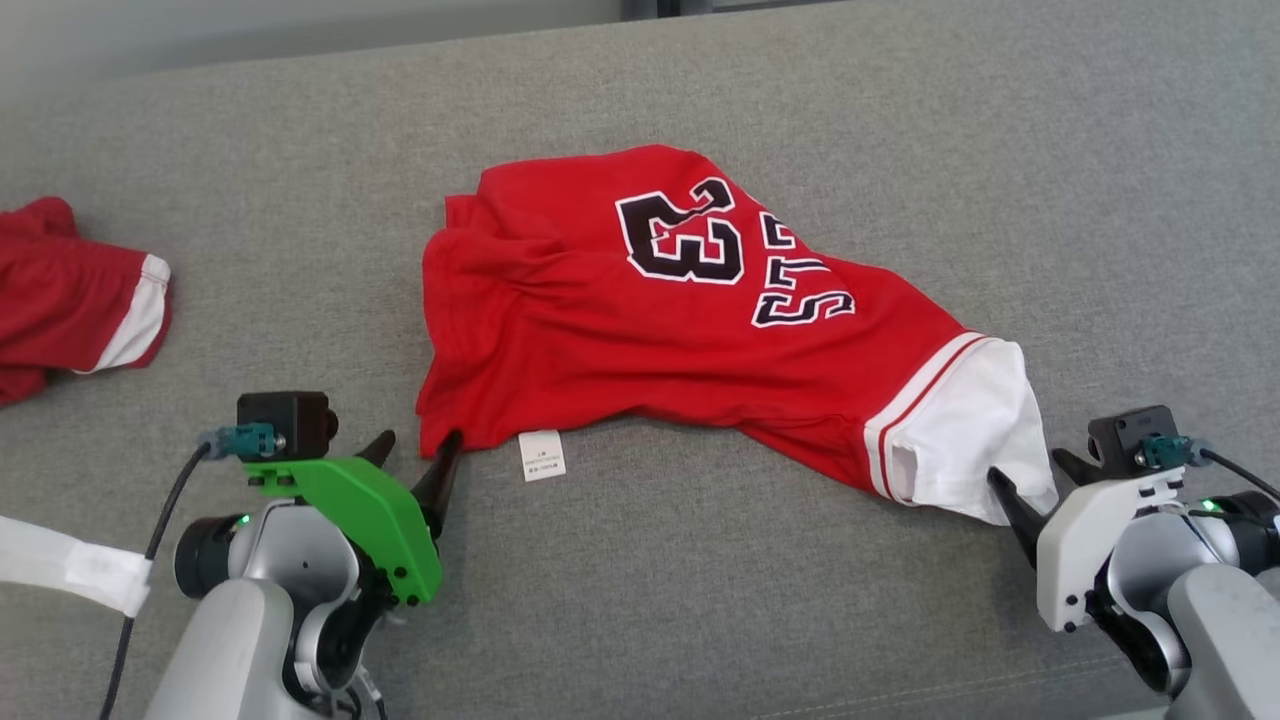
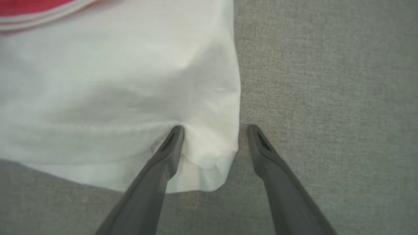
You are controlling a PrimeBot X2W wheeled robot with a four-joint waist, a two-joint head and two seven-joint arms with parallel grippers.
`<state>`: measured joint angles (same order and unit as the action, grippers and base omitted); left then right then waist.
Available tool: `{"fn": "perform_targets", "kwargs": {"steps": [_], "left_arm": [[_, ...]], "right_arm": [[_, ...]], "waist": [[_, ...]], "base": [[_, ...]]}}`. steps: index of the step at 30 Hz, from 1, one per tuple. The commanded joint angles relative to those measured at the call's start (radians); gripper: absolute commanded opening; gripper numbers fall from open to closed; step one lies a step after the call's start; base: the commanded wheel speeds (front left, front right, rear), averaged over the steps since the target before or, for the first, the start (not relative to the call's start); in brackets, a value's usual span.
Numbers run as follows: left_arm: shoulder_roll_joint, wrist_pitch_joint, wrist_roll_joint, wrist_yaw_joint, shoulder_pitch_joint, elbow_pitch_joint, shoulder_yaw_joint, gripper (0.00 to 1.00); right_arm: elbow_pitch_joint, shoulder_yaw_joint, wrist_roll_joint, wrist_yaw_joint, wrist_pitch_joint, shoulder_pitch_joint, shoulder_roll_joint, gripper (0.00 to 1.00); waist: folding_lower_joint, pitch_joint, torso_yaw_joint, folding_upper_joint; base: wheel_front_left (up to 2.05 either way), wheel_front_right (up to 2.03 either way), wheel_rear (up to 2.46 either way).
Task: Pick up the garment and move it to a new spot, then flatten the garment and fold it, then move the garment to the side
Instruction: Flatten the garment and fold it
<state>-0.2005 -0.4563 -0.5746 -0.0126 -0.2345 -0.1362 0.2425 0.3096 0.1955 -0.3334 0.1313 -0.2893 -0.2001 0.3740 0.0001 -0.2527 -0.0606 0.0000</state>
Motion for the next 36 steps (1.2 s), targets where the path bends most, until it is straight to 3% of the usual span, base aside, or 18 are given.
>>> {"fn": "perform_targets", "kwargs": {"steps": [1,8,9,10,11,12,17,23,29,36], "left_arm": [[-0.001,0.008,0.005,0.004,-0.042,-0.028,-0.004,1.00],[0.002,-0.018,0.011,-0.020,-0.111,-0.172,0.027,1.00],[0.006,-0.026,0.007,-0.029,-0.109,-0.182,0.035,0.66],[0.008,-0.031,0.000,-0.037,-0.109,-0.191,0.042,0.22],[0.010,-0.029,-0.005,-0.042,-0.107,-0.198,0.044,0.00],[0.008,-0.034,-0.004,-0.050,-0.103,-0.203,0.052,0.00],[-0.003,-0.054,-0.043,-0.082,-0.055,-0.157,0.069,0.00],[-0.041,-0.080,-0.120,-0.101,0.014,0.057,0.059,0.00],[-0.080,-0.114,-0.198,-0.087,0.125,0.293,0.015,0.00],[-0.097,-0.188,-0.425,-0.031,0.271,0.685,-0.104,0.00]], "right_arm": [[0.026,0.019,-0.003,-0.001,0.000,-0.023,-0.018,1.00],[0.145,0.111,-0.026,0.000,-0.011,-0.095,-0.066,1.00],[0.159,0.123,-0.035,0.000,-0.013,-0.098,-0.067,1.00],[0.168,0.139,-0.046,0.000,-0.012,-0.100,-0.066,0.90],[0.176,0.147,-0.058,0.000,-0.009,-0.104,-0.064,0.22],[0.180,0.159,-0.067,0.000,-0.007,-0.105,-0.059,0.00],[0.155,0.207,-0.139,0.000,0.001,-0.093,-0.007,0.00],[0.010,0.207,-0.230,0.000,0.018,-0.079,0.084,0.00],[-0.174,0.134,-0.303,0.000,0.008,-0.019,0.166,0.00],[-0.532,-0.077,-0.590,0.000,-0.002,0.138,0.238,0.00]], "waist": [[-0.0001,-0.054,-0.026,0.0000],[-0.0001,-0.122,-0.051,0.0000],[-0.0001,-0.125,-0.050,0.0000],[-0.0001,-0.127,-0.049,0.0000],[-0.0001,-0.127,-0.049,0.0000],[-0.0001,-0.126,-0.048,0.0000],[-0.0001,-0.104,-0.045,0.0000],[-0.0001,-0.072,-0.046,0.0000],[-0.0001,-0.041,-0.053,0.0000],[-0.0001,-0.012,-0.061,0.0000]], "base": [[0.00,0.00,0.00],[0.00,0.00,0.00],[0.00,0.00,0.00],[0.00,0.00,0.00],[0.00,0.00,0.00],[0.00,0.00,0.00],[0.00,0.00,0.00],[0.00,0.00,0.00],[0.00,0.00,0.00],[0.00,0.00,0.00]]}}
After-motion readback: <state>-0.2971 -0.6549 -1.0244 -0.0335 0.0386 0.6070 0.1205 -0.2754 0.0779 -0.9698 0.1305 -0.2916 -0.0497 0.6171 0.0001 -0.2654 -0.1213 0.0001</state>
